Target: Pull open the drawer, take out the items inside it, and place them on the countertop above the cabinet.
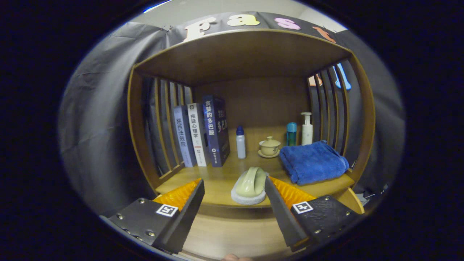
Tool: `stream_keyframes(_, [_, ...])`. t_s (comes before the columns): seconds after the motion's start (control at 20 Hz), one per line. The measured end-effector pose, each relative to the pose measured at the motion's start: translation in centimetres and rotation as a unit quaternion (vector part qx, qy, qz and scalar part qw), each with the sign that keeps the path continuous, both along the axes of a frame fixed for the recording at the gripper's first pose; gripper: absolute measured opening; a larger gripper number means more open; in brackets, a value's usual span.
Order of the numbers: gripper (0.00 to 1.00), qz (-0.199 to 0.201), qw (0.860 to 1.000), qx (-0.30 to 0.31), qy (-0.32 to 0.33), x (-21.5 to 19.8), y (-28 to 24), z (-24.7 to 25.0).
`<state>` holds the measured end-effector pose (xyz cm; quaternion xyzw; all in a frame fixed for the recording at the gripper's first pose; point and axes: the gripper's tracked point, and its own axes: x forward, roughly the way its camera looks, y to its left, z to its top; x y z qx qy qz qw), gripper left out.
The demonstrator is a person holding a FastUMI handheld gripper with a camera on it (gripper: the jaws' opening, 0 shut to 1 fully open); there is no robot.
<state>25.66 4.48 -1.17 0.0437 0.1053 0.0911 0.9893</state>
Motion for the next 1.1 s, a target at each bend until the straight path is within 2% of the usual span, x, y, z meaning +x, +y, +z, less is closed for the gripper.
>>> stream_keyframes(0.45, [0.99,0.016,0.999,0.043,-0.001,-4.2,-0.8,3.4])
stream_keyframes(0.65, [0.99,0.02,0.999,0.035,-0.003,-5.7,-2.0,3.5])
stream_keyframes(1.1, [0.99,0.011,0.999,0.042,-0.016,-6.2,-3.4,3.2])
